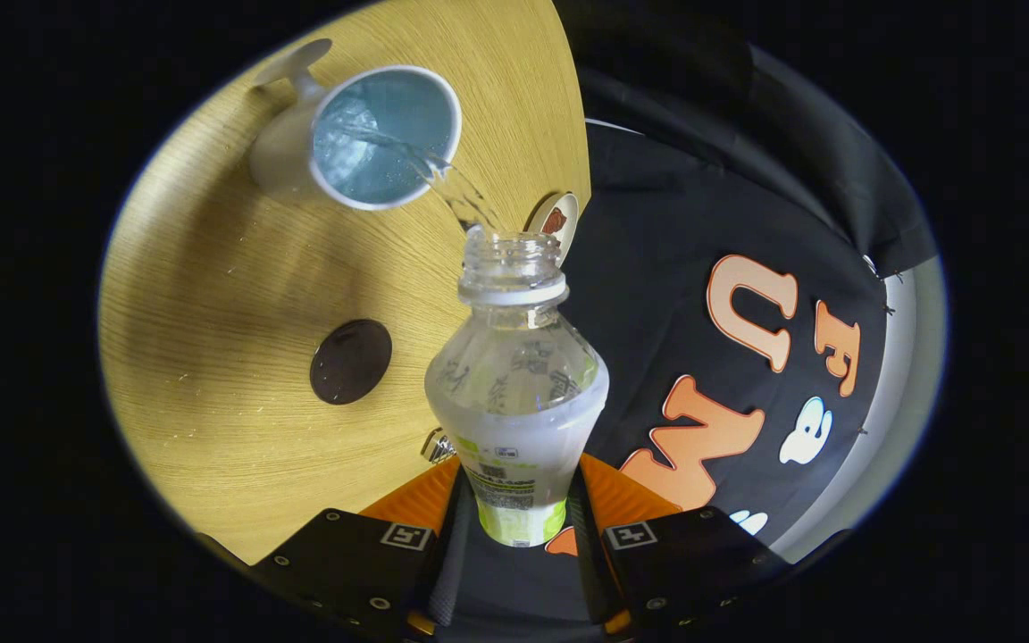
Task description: Take the bottle from table, then pour the juice into the cup, finally place the bottle on the coaster
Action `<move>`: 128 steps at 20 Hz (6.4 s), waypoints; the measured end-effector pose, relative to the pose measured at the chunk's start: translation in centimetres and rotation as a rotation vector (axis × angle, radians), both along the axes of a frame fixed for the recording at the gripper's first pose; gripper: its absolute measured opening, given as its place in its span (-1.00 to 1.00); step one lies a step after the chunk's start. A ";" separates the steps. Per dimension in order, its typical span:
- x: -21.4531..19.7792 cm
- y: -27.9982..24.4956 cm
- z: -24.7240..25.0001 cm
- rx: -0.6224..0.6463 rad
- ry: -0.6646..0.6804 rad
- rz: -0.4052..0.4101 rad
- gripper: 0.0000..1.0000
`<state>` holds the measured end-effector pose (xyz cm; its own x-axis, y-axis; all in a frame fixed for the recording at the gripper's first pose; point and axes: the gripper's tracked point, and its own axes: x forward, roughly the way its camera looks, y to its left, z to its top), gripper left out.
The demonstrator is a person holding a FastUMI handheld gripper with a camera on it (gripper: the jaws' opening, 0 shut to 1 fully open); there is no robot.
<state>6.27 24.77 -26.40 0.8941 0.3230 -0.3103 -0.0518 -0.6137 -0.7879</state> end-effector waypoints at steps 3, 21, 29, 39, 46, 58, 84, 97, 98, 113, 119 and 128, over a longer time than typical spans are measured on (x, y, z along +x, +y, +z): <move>0.0 0.2 0.0 -0.016 0.000 0.009 0.12; 1.0 2.2 0.5 -0.098 -0.016 0.071 0.12; 0.7 2.7 0.3 -0.147 -0.015 0.099 0.12; 0.4 3.5 0.8 -0.205 -0.035 0.139 0.11; 0.1 4.1 0.8 -0.252 -0.040 0.161 0.11; -0.1 5.5 1.6 -0.325 -0.081 0.215 0.11; -1.2 1.5 -1.8 0.021 0.200 0.017 0.12; -2.5 -1.3 -0.7 0.818 0.693 -0.345 0.14; -2.6 -1.6 -0.3 0.877 0.735 -0.370 0.14; 5.6 -2.4 -3.7 1.513 0.899 -0.666 0.13; 6.7 -2.5 -8.3 1.525 0.909 -0.758 0.16; 7.2 -3.2 -10.4 1.514 0.901 -0.801 0.28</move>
